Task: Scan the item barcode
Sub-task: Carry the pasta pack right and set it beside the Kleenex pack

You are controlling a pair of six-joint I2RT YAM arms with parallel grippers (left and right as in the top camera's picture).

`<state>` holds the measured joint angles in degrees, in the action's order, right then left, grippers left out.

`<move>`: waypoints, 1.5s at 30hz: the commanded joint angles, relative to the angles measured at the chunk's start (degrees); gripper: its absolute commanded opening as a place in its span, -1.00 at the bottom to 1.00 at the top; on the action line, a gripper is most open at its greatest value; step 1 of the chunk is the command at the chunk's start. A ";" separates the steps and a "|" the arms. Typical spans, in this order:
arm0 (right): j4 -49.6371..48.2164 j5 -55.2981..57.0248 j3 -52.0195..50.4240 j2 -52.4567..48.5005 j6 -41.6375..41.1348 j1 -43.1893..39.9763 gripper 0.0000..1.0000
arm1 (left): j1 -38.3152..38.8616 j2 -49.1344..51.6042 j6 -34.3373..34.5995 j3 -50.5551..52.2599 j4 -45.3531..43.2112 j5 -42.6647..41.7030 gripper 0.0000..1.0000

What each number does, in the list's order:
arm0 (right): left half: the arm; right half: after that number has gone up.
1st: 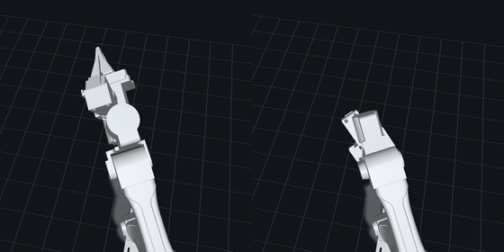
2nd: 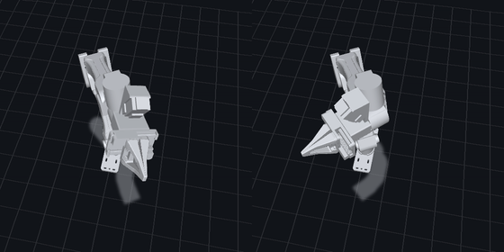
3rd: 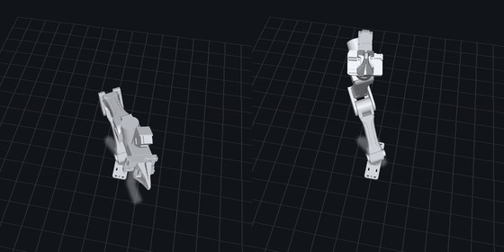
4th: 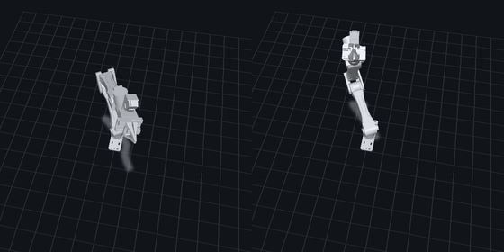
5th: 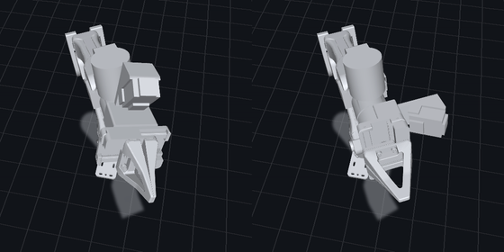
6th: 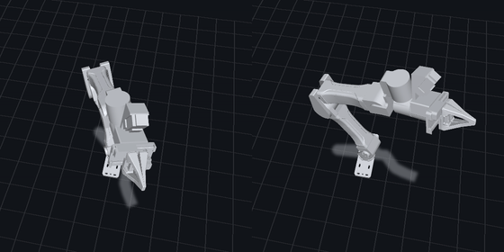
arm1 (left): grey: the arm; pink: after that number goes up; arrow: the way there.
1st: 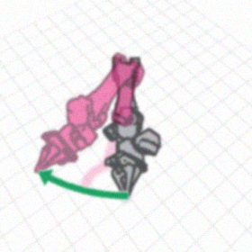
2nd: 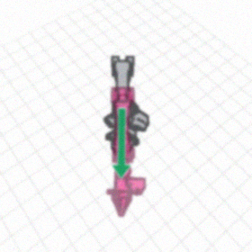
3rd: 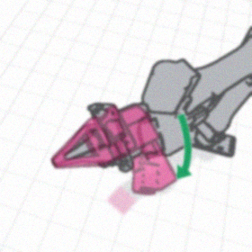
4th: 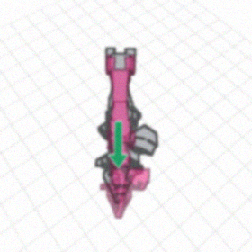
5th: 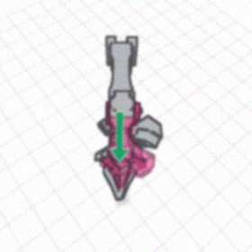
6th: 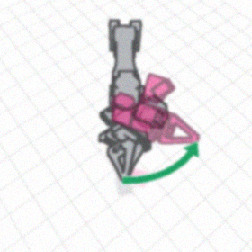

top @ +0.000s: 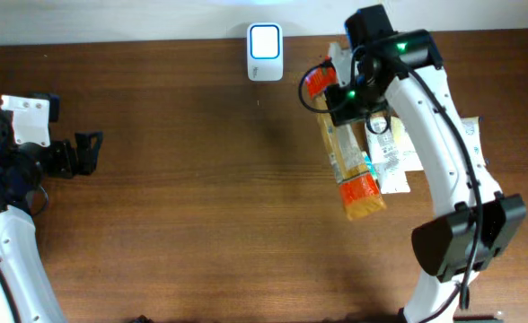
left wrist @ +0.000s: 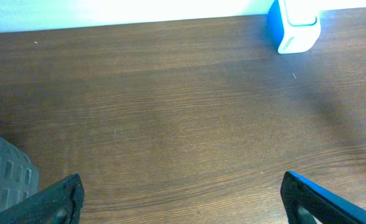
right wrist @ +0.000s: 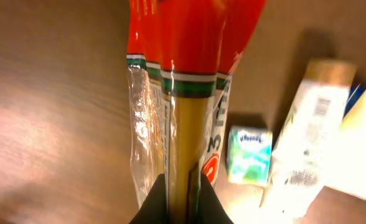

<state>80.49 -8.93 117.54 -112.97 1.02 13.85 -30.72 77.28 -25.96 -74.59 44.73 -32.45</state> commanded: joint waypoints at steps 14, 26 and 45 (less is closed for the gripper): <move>-6.03 2.54 -7.08 -10.12 6.54 -17.81 0.24 | -0.20 -0.09 -0.94 -0.46 -0.11 -0.79 0.98; 2.78 -14.16 10.14 -9.77 6.69 -11.45 -0.50 | -0.20 -0.09 -0.94 -0.46 -0.11 -0.79 0.98; -9.90 8.50 -21.77 -10.23 -0.02 -10.29 -0.92 | -0.20 -0.07 -0.94 -0.46 -0.13 -0.79 0.98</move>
<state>71.40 -2.59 96.07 -123.81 2.22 7.22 -30.72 77.28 -25.96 -74.59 44.73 -32.42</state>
